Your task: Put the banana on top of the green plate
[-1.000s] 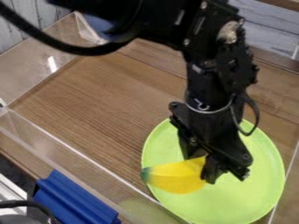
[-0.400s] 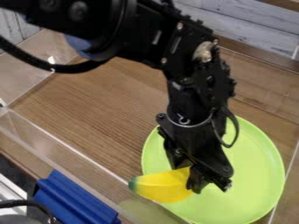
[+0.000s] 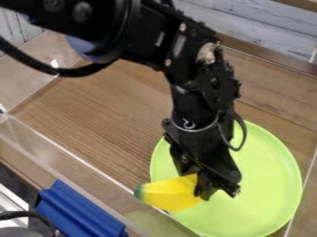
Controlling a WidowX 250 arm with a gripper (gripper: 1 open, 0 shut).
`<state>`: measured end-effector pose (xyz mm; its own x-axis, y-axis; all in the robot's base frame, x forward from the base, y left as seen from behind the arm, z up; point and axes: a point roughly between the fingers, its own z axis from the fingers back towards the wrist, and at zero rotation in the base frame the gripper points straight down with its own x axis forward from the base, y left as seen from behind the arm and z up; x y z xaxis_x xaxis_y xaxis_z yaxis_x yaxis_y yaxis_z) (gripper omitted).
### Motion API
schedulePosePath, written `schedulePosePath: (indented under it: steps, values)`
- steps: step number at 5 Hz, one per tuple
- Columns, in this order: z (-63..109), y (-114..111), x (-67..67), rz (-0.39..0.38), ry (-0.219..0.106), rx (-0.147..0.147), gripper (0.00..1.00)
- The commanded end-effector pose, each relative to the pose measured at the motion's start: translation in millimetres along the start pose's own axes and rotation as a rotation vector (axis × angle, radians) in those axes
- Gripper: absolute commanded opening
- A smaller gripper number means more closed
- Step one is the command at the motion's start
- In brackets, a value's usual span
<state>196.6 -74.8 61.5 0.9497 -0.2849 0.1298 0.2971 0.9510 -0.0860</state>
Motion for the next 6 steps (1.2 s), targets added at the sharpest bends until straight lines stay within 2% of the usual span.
schedulePosePath:
  steps: [1, 2, 6]
  values:
    - [0.8, 3, 4.7, 0.017, -0.013, -0.012, 0.00]
    - [-2.0, 5, 6.5, 0.027, -0.008, -0.020, 1.00]
    - [-33.6, 8, 10.4, -0.003, 0.002, -0.047, 1.00]
